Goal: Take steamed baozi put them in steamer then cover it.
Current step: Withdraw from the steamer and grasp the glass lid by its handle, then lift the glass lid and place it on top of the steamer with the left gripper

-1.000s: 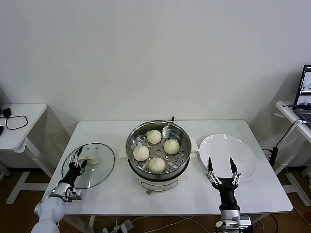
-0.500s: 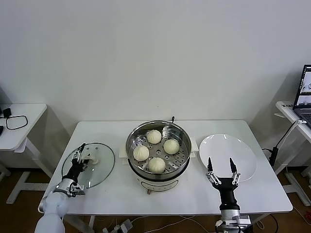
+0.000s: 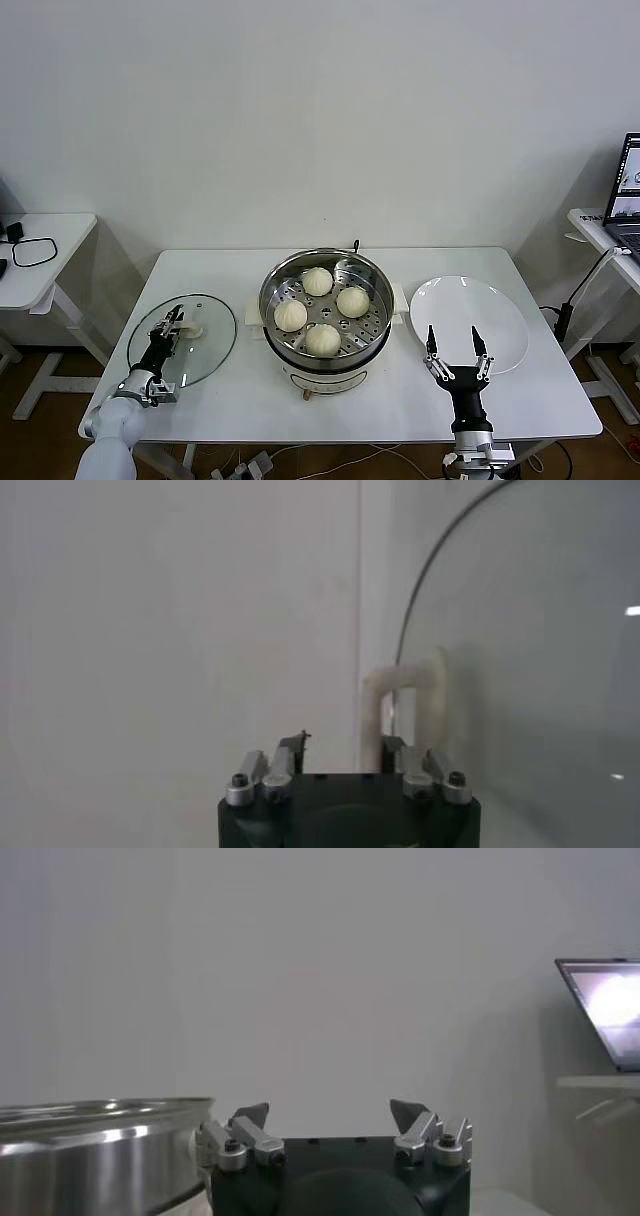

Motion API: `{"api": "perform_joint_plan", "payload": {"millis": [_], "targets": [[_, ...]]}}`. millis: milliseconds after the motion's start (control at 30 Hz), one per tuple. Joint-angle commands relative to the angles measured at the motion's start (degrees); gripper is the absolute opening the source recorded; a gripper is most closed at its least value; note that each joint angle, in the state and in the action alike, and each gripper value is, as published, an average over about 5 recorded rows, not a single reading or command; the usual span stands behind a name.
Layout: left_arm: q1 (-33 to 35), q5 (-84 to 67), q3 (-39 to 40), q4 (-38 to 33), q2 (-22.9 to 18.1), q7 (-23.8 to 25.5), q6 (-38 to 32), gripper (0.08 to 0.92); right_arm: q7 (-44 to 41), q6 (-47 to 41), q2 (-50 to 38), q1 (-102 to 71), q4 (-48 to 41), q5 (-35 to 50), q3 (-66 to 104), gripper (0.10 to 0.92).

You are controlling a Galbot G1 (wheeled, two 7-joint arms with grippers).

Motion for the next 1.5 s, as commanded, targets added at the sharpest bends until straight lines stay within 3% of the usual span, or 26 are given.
{"api": "perform_joint_plan", "payload": {"millis": [33,200,433,567,833,1167,1500], "targets": [[-0.09,0.70,-0.09,-0.12,-0.30,-0.96,-1.10,0.331,0.03,0.03,0.09,0.46,-0.67,0.00,-0.06,0.823],[1.24,0.67,-0.41,-4.36,-0.66,-1.16,-1.11,0.207,0.08,0.02,0.17,0.95,-1.13,0.02,-0.18,0.823],[5.67,-2.46,-2.36,-18.22,-0.13,0.07,1.29,0.193,0.17,0.02,0.30,1.43,-1.28,0.02,-0.21,0.823],[9.17,-8.10,-2.84,-28.29,1.87,3.35,7.46,0.193,0.19,0.06,0.29,1.52,-0.96,0.07,-0.09,0.823],[16.49,-18.17,0.37,-48.46,7.38,14.56,23.01,0.193,0.18,-0.06,0.13,2.05,-0.75,0.16,-0.21,0.823],[16.02,-19.95,18.83,-62.72,12.44,24.76,43.23,0.193,0.15,0.52,0.20,2.19,-0.97,0.20,-0.33,0.823],[5.61,-11.72,40.07,-59.55,12.62,30.11,52.03,0.193,0.13,0.61,0.30,1.59,-0.86,0.20,1.12,0.823]]}}
